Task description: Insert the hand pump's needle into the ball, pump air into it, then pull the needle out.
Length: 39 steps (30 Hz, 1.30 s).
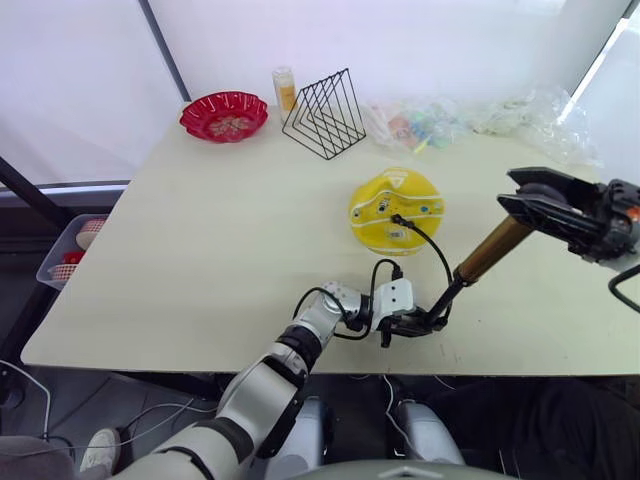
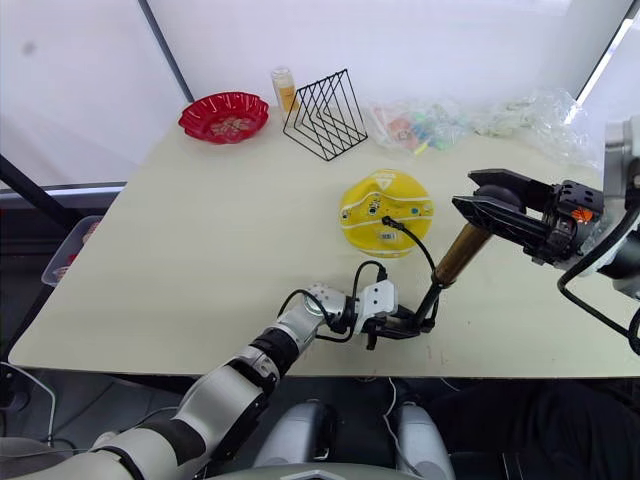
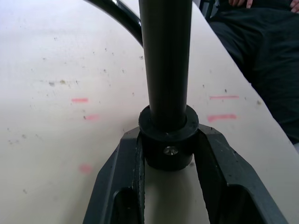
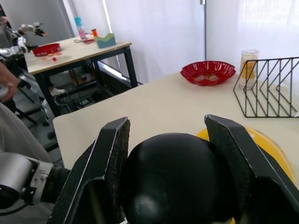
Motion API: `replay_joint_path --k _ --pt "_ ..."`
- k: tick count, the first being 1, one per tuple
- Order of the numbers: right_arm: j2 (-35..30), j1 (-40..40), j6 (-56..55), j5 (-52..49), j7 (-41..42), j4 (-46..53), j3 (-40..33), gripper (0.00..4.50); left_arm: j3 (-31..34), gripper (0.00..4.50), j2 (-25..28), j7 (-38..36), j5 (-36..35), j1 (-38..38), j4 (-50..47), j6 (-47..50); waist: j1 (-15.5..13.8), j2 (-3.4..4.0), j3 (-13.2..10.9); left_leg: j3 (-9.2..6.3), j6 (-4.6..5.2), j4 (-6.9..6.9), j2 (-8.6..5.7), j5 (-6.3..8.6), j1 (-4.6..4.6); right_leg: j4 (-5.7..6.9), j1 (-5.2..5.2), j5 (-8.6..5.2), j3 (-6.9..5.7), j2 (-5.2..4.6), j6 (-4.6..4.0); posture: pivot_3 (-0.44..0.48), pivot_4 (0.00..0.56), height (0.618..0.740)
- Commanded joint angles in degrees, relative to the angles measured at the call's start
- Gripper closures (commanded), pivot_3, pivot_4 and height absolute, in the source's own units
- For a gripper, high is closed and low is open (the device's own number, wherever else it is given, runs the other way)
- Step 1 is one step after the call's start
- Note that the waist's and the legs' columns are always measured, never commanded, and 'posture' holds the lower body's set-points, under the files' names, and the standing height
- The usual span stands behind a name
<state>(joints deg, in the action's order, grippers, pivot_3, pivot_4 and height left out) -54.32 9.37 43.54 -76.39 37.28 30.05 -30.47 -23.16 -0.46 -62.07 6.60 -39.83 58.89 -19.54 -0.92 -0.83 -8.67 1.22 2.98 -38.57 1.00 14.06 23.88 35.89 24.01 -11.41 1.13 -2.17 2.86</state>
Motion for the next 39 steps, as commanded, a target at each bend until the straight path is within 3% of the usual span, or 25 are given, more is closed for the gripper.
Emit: replay_joint_path --k 1,10,17,24,30,33,39 --pt "2.5 -2.6 -3.7 4.8 1.3 2.2 -1.0 2.44 -2.9 3.47 1.2 0.0 4.5 2.0 4.6 1.3 0.1 -0.11 0.1 0.0 0.01 0.0 0.01 0.01 -0.09 0.0 -0.1 0.0 0.0 0.01 0.0 0.0 0.15 0.737" --pt "8.1 -12.3 -6.5 15.6 3.3 2.6 10.4 2.44 -2.4 3.47 0.6 2.5 5.8 1.0 6.6 -0.1 0.2 -1.31 1.5 -0.04 -0.02 -0.02 0.21 0.02 -0.52 -0.02 -0.48 -0.09 -0.14 -0.11 0.1 0.0 0.15 0.737" --pt "11.5 -13.2 -8.0 20.8 4.0 0.4 16.4 2.44 -2.1 3.47 0.2 3.5 6.8 0.4 8.2 -1.5 0.2 -1.12 1.6 0.04 -0.26 0.16 0.22 0.16 -0.98 -0.05 -0.78 -0.15 -0.1 -0.58 0.16 0.0 0.15 0.737" --pt "17.0 -15.1 -15.3 34.5 5.8 -6.7 26.4 2.44 -2.0 3.47 -0.2 4.0 7.0 0.0 9.1 -1.7 0.1 -1.14 1.6 0.06 -0.05 0.22 0.19 0.05 -0.94 -0.12 -0.78 -0.2 -0.25 -0.63 0.02 0.0 0.15 0.737" --pt "17.1 -12.7 -18.1 30.9 10.5 -5.4 21.2 2.44 -2.1 3.47 -0.2 3.1 7.2 0.2 9.9 -1.3 0.0 -1.05 1.6 0.03 -0.07 0.21 0.17 0.06 -0.93 -0.12 -0.78 -0.24 -0.33 -0.64 0.09 0.0 0.15 0.737" --pt "14.7 -11.3 -16.1 28.3 11.5 -3.6 18.3 2.44 -2.2 3.47 -0.1 3.1 7.4 0.3 10.1 -1.5 0.0 -0.88 1.5 0.03 -0.05 0.21 0.12 0.05 -0.84 -0.13 -0.73 -0.24 -0.33 -0.68 0.09 0.0 0.15 0.737" --pt "5.8 -5.0 -6.2 14.0 10.0 -1.0 8.2 2.44 -2.4 3.47 0.0 2.9 7.6 0.4 10.5 -1.4 -0.2 -0.57 1.3 0.03 0.0 0.13 -0.01 0.02 -0.16 -0.13 -0.23 -0.08 -0.47 -0.84 -0.05 0.0 0.15 0.737"
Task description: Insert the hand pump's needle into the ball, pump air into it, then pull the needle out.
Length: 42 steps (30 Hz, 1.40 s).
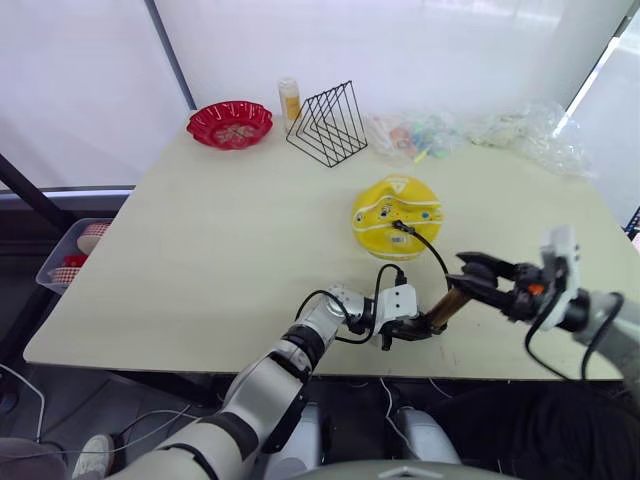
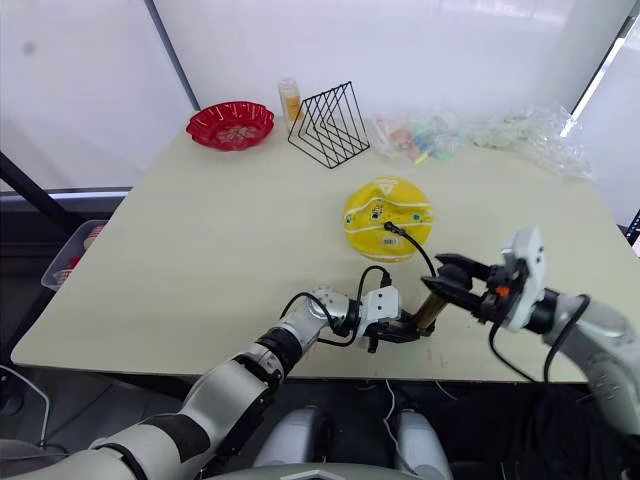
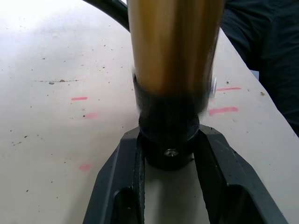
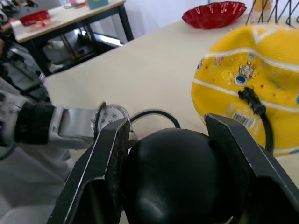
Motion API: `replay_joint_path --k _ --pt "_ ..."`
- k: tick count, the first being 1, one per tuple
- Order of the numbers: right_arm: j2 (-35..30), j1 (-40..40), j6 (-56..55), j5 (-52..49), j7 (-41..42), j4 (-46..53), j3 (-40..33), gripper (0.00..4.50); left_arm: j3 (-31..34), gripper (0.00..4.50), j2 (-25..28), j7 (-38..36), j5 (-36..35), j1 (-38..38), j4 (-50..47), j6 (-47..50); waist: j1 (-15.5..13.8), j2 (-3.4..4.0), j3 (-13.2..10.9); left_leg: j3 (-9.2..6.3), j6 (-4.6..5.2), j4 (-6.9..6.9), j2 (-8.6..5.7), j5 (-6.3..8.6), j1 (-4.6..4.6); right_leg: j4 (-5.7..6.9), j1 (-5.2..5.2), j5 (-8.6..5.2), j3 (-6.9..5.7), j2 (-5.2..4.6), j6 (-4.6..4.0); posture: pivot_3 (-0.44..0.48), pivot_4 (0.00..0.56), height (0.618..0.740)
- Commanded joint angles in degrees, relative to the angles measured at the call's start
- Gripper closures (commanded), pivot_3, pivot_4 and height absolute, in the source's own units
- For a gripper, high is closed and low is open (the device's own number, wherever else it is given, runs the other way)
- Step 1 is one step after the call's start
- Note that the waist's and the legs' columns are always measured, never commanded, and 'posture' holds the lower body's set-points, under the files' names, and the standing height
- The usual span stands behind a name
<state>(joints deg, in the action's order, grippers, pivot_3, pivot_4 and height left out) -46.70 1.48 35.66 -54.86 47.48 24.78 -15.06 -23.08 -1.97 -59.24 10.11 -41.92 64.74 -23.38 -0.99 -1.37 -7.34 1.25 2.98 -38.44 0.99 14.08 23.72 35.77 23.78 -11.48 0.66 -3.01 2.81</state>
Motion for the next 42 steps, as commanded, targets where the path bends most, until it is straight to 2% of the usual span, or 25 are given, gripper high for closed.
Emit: replay_joint_path --k 1,6,12,15,22,29,38,40,42 --pt "-2.1 3.0 2.3 -8.1 -0.4 4.4 -7.5 2.44 -2.4 3.47 1.5 0.0 4.1 2.5 4.7 2.4 -0.1 -0.04 0.0 -0.05 0.0 0.0 0.0 0.0 0.05 -0.01 0.02 -0.01 -0.09 0.01 -0.02 0.0 0.15 0.737" --pt "-10.5 10.2 10.3 -22.8 -3.4 1.3 -16.9 2.44 -2.5 3.47 1.4 -0.2 4.2 2.4 4.8 2.4 -0.1 0.13 -0.2 0.03 0.12 0.01 -0.12 0.06 0.13 -0.07 0.04 -0.09 -0.04 -0.11 0.08 0.0 0.15 0.737" --pt "-14.6 15.7 14.6 -31.3 -8.3 -2.1 -20.7 2.44 -2.4 3.47 1.4 -0.3 4.2 2.3 4.8 2.4 -0.2 0.1 -0.3 -0.03 0.14 0.03 -0.11 0.08 0.16 -0.14 0.03 -0.1 -0.08 -0.13 0.08 0.0 0.15 0.737" --pt "-14.4 15.0 15.5 -31.6 -9.1 -1.4 -20.5 2.44 -2.4 3.47 1.4 -0.2 4.2 2.2 4.9 2.3 -0.2 0.06 -0.4 -0.02 0.14 0.03 -0.12 0.08 0.17 -0.14 0.03 -0.1 -0.08 -0.16 0.08 0.0 0.15 0.737" --pt "-7.5 7.1 10.4 -18.9 -5.6 5.6 -14.4 2.44 -2.4 3.47 1.3 -0.1 4.2 2.0 5.0 2.3 -0.1 -0.02 -0.4 -0.04 0.2 0.03 -0.11 0.12 0.13 -0.17 -0.02 -0.12 -0.09 -0.14 0.13 0.0 0.15 0.737" --pt "-0.7 -2.6 -3.5 2.8 3.5 3.8 -0.2 2.44 -2.3 3.47 1.1 0.0 4.1 1.9 5.1 2.4 0.2 -0.57 0.1 -0.1 0.19 0.01 -0.06 0.12 -0.01 -0.15 -0.13 -0.24 -0.14 -0.09 0.32 0.0 0.15 0.737" --pt "6.2 -7.6 -12.0 16.0 4.7 -5.6 10.6 2.44 -1.8 3.47 1.1 0.2 4.3 1.9 5.1 2.1 0.1 -0.78 0.5 -0.14 0.17 0.02 -0.01 0.13 -0.07 -0.16 -0.14 -0.13 -0.18 -0.14 0.12 0.0 0.15 0.737" --pt "6.7 -7.7 -13.9 18.0 5.1 -6.9 11.2 2.44 -1.7 3.47 1.1 0.2 4.3 1.9 5.2 2.1 0.1 -0.82 0.5 -0.12 0.17 0.01 -0.01 0.14 -0.07 -0.16 -0.13 -0.12 -0.16 -0.17 0.12 0.0 0.15 0.737" --pt "6.6 -6.5 -13.3 16.2 4.6 -5.6 8.7 2.44 -1.8 3.47 1.1 0.2 4.4 1.8 5.3 1.9 0.1 -0.74 0.5 -0.14 0.17 0.01 -0.01 0.14 -0.06 -0.16 -0.13 -0.13 -0.18 -0.17 0.12 0.0 0.15 0.737"
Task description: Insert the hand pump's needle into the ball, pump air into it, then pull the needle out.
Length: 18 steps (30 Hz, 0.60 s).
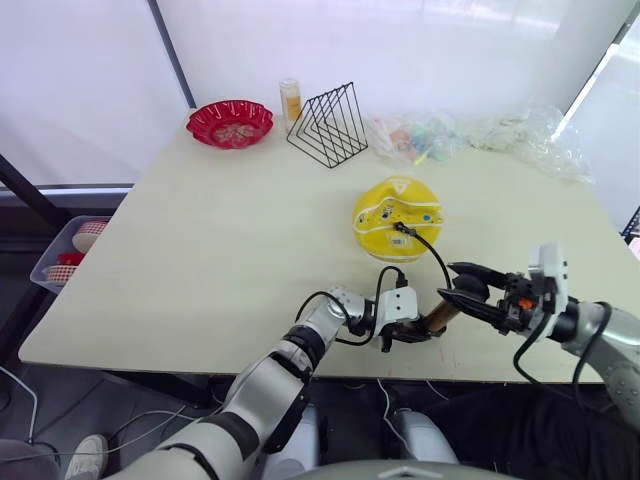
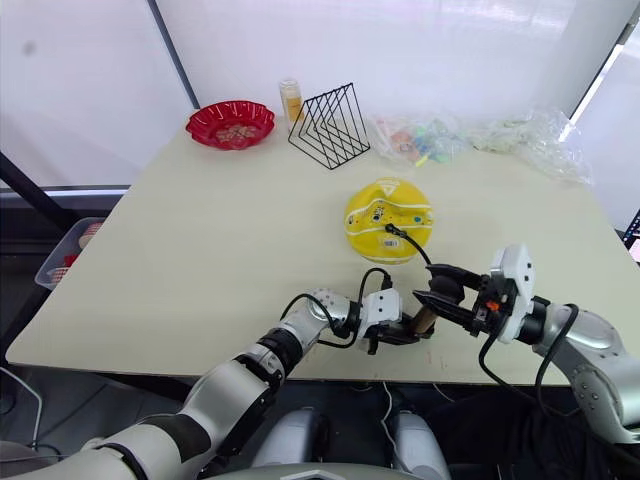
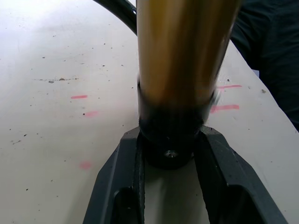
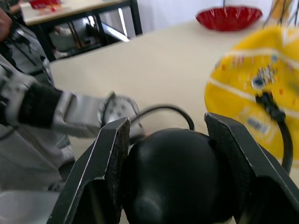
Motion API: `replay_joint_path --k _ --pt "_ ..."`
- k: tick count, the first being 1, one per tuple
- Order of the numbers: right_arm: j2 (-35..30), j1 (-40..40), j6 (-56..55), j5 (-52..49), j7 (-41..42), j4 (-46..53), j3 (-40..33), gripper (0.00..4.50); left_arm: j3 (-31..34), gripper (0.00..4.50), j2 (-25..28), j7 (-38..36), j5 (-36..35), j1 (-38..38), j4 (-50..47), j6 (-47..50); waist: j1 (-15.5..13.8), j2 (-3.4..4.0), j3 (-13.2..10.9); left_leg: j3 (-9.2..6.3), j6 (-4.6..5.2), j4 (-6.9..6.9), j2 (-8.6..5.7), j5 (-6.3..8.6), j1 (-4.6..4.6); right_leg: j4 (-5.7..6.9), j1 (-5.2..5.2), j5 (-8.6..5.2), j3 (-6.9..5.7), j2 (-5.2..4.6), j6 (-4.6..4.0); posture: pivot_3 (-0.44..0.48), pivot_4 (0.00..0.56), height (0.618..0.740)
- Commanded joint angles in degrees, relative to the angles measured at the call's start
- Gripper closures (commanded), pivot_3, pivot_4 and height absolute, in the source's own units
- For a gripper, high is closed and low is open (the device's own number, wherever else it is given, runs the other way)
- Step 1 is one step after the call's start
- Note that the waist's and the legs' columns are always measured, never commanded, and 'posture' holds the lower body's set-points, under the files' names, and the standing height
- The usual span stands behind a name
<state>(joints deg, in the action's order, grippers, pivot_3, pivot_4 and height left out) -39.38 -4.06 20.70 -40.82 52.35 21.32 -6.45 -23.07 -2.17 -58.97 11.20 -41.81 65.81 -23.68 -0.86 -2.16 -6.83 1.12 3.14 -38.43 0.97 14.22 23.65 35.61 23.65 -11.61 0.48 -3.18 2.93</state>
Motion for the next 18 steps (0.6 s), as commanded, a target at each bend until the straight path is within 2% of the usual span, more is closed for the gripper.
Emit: replay_joint_path --k 1,10,15,18 --pt "-1.3 -0.3 2.0 1.1 -0.3 -1.1 -1.3 2.44 -1.8 3.47 1.3 -0.1 3.3 1.7 4.3 2.2 0.0 0.05 0.0 0.0 0.0 0.0 0.0 0.0 0.0 0.0 0.0 0.0 0.0 0.0 0.0 0.0 0.15 0.737" --pt "-8.4 5.5 13.3 -15.9 -3.8 7.5 -15.7 2.44 -2.3 3.47 1.3 -0.5 3.9 1.5 4.6 2.1 -0.3 0.67 -0.5 0.06 0.01 0.01 -0.04 0.0 0.19 -0.01 0.08 0.0 -0.04 -0.08 0.0 0.0 0.15 0.737" --pt "-9.3 5.8 15.7 -18.1 -4.4 8.4 -17.5 2.44 -2.3 3.47 1.3 -0.6 4.0 1.5 4.6 2.1 -0.3 0.63 -0.5 0.05 0.01 0.03 -0.05 -0.01 0.23 -0.11 0.08 0.0 -0.09 -0.06 0.0 0.0 0.15 0.737" --pt "-16.7 10.0 21.8 -27.3 -5.2 6.9 -26.6 2.44 -2.5 3.47 1.2 -0.8 4.1 1.9 4.5 1.9 -0.3 0.87 -0.7 0.08 0.02 0.02 -0.1 -0.01 0.23 -0.11 0.08 0.0 -0.06 -0.1 0.02 0.0 0.15 0.737"
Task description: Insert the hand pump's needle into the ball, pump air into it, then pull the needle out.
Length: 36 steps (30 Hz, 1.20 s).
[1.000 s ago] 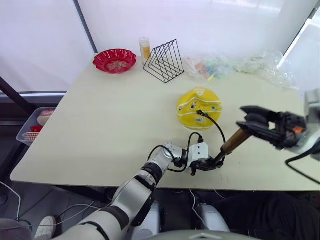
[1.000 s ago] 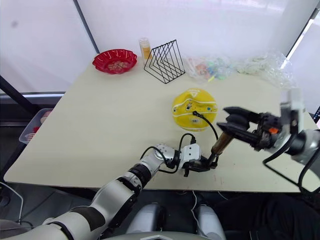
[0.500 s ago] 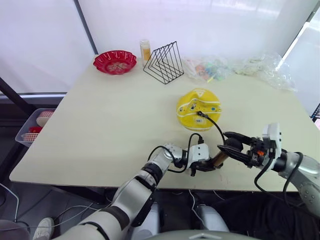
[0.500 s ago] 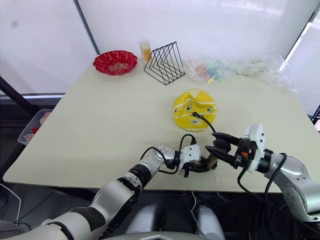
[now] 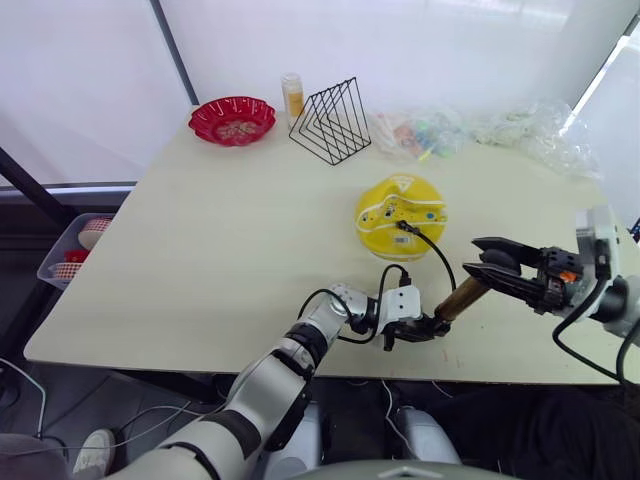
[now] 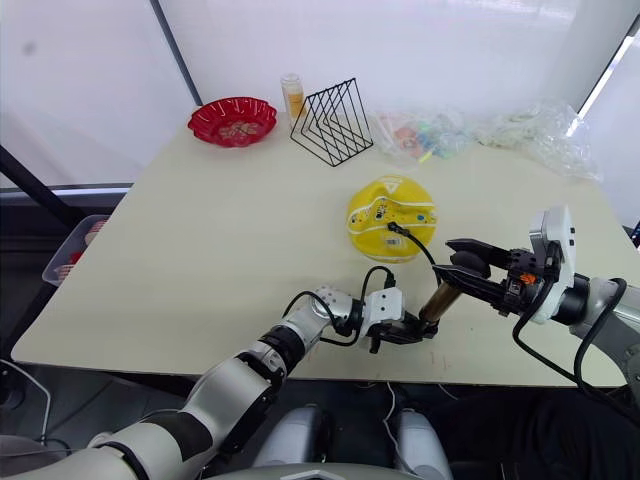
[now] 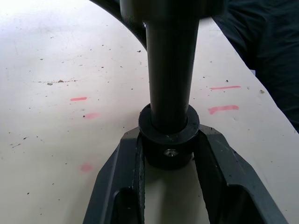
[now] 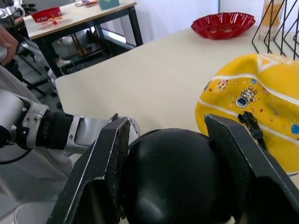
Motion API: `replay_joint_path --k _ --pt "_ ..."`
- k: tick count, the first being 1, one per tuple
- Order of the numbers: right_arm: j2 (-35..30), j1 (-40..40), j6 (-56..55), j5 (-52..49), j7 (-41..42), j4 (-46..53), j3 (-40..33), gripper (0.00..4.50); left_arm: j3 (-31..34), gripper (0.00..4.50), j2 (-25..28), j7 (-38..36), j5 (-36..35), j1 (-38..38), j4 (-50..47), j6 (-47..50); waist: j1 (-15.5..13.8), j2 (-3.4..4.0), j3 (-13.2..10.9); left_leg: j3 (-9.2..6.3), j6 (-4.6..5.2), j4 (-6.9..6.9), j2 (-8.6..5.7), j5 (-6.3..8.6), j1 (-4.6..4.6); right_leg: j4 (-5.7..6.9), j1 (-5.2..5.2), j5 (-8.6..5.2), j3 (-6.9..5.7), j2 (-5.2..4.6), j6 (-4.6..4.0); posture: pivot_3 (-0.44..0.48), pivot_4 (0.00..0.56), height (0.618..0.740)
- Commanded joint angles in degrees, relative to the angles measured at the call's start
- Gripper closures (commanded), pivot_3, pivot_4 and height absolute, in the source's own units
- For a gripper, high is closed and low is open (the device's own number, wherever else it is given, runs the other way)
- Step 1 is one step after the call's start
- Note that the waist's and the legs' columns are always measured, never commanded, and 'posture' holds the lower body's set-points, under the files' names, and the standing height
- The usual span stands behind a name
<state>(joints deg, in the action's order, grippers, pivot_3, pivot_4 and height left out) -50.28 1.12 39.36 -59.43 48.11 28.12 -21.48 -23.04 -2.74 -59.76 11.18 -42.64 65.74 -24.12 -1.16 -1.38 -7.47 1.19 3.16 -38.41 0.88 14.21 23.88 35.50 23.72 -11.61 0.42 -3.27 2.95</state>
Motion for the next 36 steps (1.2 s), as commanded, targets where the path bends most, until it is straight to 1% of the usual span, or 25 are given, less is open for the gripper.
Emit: replay_joint_path --k 1,4,9,12,16,20,24,25,27,31,34,36 --pt "-7.2 5.6 4.4 -10.5 -1.2 -0.3 -13.0 2.44 -2.6 3.47 1.7 -0.1 4.1 2.7 4.6 2.3 0.0 0.11 -0.1 0.02 0.0 -0.02 -0.01 0.0 0.0 0.02 0.0 0.0 0.01 -0.02 0.0 0.0 0.15 0.737" --pt "-11.0 7.9 8.0 -15.3 -1.9 -2.3 -16.4 2.44 -2.6 3.47 1.7 -0.1 4.2 2.6 4.6 2.3 -0.1 0.1 -0.2 -0.04 0.0 0.01 -0.01 0.0 0.0 0.0 0.0 -0.01 -0.05 0.01 -0.01 0.0 0.15 0.737" --pt "-15.1 11.8 12.6 -21.8 -4.3 -4.6 -19.4 2.44 -2.6 3.47 1.7 0.0 4.3 2.3 4.7 2.2 -0.1 0.07 -0.3 0.01 0.02 0.03 -0.01 0.01 0.06 -0.08 0.01 -0.01 -0.02 -0.02 0.0 0.0 0.15 0.737" --pt "-15.7 12.8 14.0 -23.3 -5.3 -4.9 -19.7 2.44 -2.6 3.47 1.6 0.1 4.3 2.3 4.8 2.2 -0.1 0.04 -0.4 -0.01 0.03 0.03 -0.01 0.01 0.08 -0.08 0.02 -0.01 -0.03 -0.05 0.0 0.0 0.15 0.737" --pt "-15.0 14.4 14.6 -25.1 -7.8 -5.1 -18.9 2.44 -2.7 3.47 1.5 0.1 4.3 2.3 4.8 2.1 -0.1 0.07 -0.4 0.01 0.05 0.03 -0.01 0.02 0.19 -0.1 0.11 -0.01 -0.01 -0.06 0.01 0.0 0.15 0.737" --pt "-14.4 14.1 15.4 -25.6 -8.8 -4.7 -18.0 2.44 -2.6 3.47 1.5 0.2 4.3 2.4 4.8 2.0 -0.2 0.13 -0.4 0.0 0.06 0.01 -0.02 0.02 0.26 -0.1 0.16 -0.01 -0.02 -0.07 0.01 0.0 0.15 0.737" --pt "-8.3 5.0 12.3 -13.3 -6.7 1.2 -9.1 2.44 -2.6 3.47 1.3 0.5 4.3 2.4 4.8 2.0 -0.3 -0.05 -0.3 -0.12 0.06 0.02 0.0 0.03 0.28 -0.17 0.12 -0.02 -0.03 -0.04 0.0 0.0 0.15 0.737" --pt "-7.1 3.6 10.9 -10.9 -6.0 1.7 -7.7 2.44 -2.6 3.47 1.3 0.6 4.3 2.4 4.8 2.0 -0.2 -0.06 -0.3 -0.12 0.07 0.02 0.0 0.03 0.24 -0.18 0.08 -0.02 -0.04 -0.02 0.02 0.0 0.15 0.737" --pt "-5.1 1.1 8.0 -6.7 -4.4 2.5 -4.8 2.44 -2.6 3.47 1.3 0.7 4.3 2.3 4.8 2.0 0.0 -0.32 -0.1 -0.06 0.08 0.02 0.0 0.04 0.06 -0.17 -0.06 -0.02 -0.07 -0.02 0.03 0.0 0.15 0.737" --pt "-1.6 -2.3 2.9 1.1 -2.4 1.7 1.6 2.44 -2.5 3.47 1.2 0.9 4.4 2.2 4.9 2.0 0.3 -0.66 0.1 -0.11 0.06 0.01 0.05 0.05 -0.12 -0.15 -0.17 -0.09 -0.14 -0.04 0.15 0.0 0.15 0.737" --pt "1.1 -4.3 -0.8 6.9 -1.5 0.4 6.7 2.44 -2.4 3.47 1.3 0.9 4.5 2.2 4.9 1.9 0.3 -0.67 0.2 -0.11 0.03 0.01 0.08 0.07 -0.13 -0.13 -0.17 -0.11 -0.14 -0.09 0.18 0.0 0.15 0.737" --pt "3.6 -5.9 -4.5 11.7 -1.0 -1.7 10.6 2.44 -2.4 3.47 1.3 1.0 4.5 2.3 4.9 2.0 0.3 -0.71 0.3 -0.12 0.04 0.02 0.11 0.06 -0.11 -0.14 -0.17 -0.03 -0.06 -0.12 0.02 0.0 0.15 0.737"
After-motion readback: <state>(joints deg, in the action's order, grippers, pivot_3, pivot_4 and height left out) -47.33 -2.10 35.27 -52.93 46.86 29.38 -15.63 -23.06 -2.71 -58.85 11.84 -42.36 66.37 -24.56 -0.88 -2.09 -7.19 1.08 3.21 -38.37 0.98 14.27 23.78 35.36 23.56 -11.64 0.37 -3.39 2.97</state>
